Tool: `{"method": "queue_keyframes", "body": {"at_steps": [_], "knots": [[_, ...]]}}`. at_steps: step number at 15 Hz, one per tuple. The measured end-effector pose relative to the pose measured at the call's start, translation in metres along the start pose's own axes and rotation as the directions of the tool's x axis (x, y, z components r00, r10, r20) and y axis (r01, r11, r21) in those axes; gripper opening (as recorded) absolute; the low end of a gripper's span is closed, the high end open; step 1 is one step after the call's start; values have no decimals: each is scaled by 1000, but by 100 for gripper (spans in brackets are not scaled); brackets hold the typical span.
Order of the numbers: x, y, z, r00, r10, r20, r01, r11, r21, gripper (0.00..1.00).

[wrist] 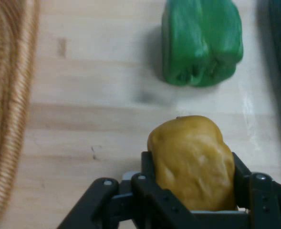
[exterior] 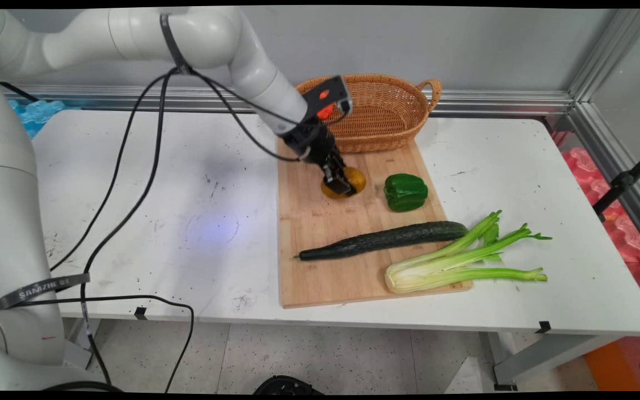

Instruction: Place the picked object in the vegetable basket

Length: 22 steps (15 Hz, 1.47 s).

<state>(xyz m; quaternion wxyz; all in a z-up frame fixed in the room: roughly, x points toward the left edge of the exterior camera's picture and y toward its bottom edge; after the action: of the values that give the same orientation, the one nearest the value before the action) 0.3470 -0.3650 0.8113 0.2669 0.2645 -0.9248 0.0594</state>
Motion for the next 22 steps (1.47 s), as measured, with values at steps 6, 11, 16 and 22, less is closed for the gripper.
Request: {"method": "queue_keyframes", "body": {"at_steps": [6,11,16,22], "knots": [[35,-21,-23,998,13,-57,-13,1000,13,0],[65,-59,-35,993,35,-110,-26,996,84,0],[81,-108,-31,988,65,-137,-41,984,171,0],[79,-161,-14,987,101,-121,-69,967,244,0]]}}
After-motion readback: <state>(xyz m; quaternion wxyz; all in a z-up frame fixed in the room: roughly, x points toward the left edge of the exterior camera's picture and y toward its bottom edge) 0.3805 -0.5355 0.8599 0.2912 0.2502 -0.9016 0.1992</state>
